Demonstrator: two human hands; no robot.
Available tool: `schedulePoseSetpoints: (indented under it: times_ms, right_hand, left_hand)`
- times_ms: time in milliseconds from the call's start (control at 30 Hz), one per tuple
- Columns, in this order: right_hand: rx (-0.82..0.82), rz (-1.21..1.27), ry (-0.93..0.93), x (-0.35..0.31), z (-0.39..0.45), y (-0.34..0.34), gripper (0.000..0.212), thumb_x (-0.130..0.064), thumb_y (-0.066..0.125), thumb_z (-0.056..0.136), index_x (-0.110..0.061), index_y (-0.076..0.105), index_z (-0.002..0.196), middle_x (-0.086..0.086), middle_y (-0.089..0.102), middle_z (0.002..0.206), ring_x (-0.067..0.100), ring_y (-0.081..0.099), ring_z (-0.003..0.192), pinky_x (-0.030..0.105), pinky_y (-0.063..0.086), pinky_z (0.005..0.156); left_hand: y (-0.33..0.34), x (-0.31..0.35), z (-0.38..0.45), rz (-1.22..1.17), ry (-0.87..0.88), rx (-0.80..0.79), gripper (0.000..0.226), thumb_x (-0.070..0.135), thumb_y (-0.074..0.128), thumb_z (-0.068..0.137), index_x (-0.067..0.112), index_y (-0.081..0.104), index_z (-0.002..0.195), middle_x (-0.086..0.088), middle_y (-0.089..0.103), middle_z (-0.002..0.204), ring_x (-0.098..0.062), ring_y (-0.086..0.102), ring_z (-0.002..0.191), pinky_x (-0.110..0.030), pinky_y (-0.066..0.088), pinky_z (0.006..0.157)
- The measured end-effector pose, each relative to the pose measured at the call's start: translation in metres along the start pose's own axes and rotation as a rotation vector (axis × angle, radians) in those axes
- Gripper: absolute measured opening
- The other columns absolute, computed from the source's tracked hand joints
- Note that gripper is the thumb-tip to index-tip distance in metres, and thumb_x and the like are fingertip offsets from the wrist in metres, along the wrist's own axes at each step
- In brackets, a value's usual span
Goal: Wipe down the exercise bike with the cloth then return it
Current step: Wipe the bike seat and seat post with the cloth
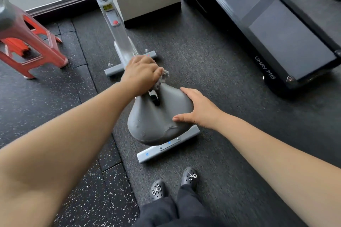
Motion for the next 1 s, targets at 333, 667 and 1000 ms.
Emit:
schedulePoseSetpoints:
  times_ms: [333,667,1000]
  right_hand:
    - [0.053,0.035,0.002,0.002,0.002,0.001,0.085,-0.045,0.07,0.077,-0.018,0.03,0.146,-0.001,0.032,0.15,0.012,0.032,0.138,0.016,0.02,0.106]
    - [0.041,0.022,0.037,-0.004,0.026,0.007,0.055,-0.037,0.046,0.096,-0.013,0.035,0.144,0.006,0.038,0.147,0.018,0.035,0.136,0.017,0.021,0.102]
    - [0.046,0.001,0.064,-0.006,0.023,0.008,0.054,-0.039,0.045,0.096,-0.016,0.034,0.144,0.009,0.038,0.146,0.022,0.039,0.132,0.023,0.026,0.103]
  left_hand:
    - [-0.04,-0.069,-0.004,-0.516,-0.494,0.247,0.034,0.019,0.036,0.1,-0.008,0.057,0.103,-0.029,0.06,0.102,-0.038,0.056,0.092,-0.041,0.043,0.08]
    - [0.015,0.002,-0.035,-0.322,-0.402,0.074,0.067,0.043,0.036,0.097,0.014,0.009,0.151,-0.021,-0.003,0.157,-0.04,0.001,0.143,-0.043,0.001,0.116]
    - [-0.028,-0.079,-0.036,-0.724,-0.601,0.115,0.041,0.032,0.038,0.097,0.001,0.064,0.092,-0.022,0.066,0.095,-0.031,0.059,0.085,-0.037,0.047,0.082]
Point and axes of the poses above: each hand's wrist, its own z-axis towards the middle knuckle, its own y-axis out of the palm, x = y × z, the point moved 5 cm from there along z, towards the middle knuckle
